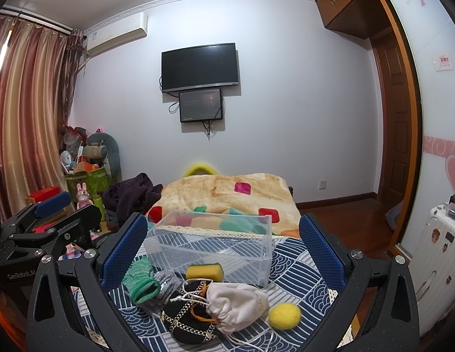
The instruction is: Organize soft objects
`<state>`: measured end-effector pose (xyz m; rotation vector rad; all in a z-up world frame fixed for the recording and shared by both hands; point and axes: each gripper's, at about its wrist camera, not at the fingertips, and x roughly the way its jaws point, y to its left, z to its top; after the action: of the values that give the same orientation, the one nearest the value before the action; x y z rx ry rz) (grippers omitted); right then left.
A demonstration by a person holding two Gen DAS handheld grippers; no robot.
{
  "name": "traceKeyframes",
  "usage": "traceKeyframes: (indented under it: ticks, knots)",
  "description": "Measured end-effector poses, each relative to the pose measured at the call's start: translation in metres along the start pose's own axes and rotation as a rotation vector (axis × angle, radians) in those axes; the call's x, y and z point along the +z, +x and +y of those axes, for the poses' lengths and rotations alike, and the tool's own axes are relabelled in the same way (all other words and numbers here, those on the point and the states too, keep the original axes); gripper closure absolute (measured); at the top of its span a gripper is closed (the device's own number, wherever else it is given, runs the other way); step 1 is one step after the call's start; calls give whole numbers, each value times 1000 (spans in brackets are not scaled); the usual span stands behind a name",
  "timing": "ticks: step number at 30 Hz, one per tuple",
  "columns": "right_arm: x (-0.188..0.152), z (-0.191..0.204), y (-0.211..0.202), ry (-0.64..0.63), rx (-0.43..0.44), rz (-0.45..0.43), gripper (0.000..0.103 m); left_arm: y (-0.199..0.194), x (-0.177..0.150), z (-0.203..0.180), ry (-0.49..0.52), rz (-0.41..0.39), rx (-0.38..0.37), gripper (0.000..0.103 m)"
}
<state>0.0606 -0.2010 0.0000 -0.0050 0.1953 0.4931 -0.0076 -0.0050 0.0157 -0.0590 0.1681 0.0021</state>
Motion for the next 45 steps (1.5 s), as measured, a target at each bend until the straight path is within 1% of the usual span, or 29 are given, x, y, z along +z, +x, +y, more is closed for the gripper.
traceKeyframes:
  ticks: [12,16,17,21,25,28,29,30,32,36,39,41,43,44,45]
  knots:
    - [1,-1,0,7,-9,-3,0,0,-1,-1,0,2,4,0]
    - [-2,-5,2,6,-34,2,0,6,-9,2,17,20,31,0]
    - [-3,-7,3,6,-43,6,0,9,-13,3,23,35,42,0]
    - [-14,-18,7,13,-75,42,0,26,-32,10,31,121,44,0]
    - [-32,-35,19,38,-104,121,0,38,-53,14,57,170,53,0]
    - [-45,-43,27,45,-122,178,0,48,-65,19,50,209,61,0]
    - [-49,-45,29,46,-126,193,0,51,-70,22,44,220,62,3]
    - [-54,-48,32,49,-134,214,0,57,-74,26,28,241,62,8]
    - [-61,-51,36,55,-143,246,0,66,-82,32,0,287,58,16]
    - [-74,-63,44,85,-140,312,3,78,-97,41,-36,347,60,23]
    - [-81,-69,50,105,-138,364,12,82,-104,41,-33,368,64,26]
    - [-87,-75,54,121,-139,397,15,86,-106,40,-33,379,69,26]
    - [-92,-77,58,131,-141,420,21,88,-109,41,-37,385,71,29]
    - [-95,-78,60,136,-140,438,23,89,-111,42,-42,392,68,34]
    - [-99,-80,62,142,-138,452,28,90,-112,43,-51,403,60,41]
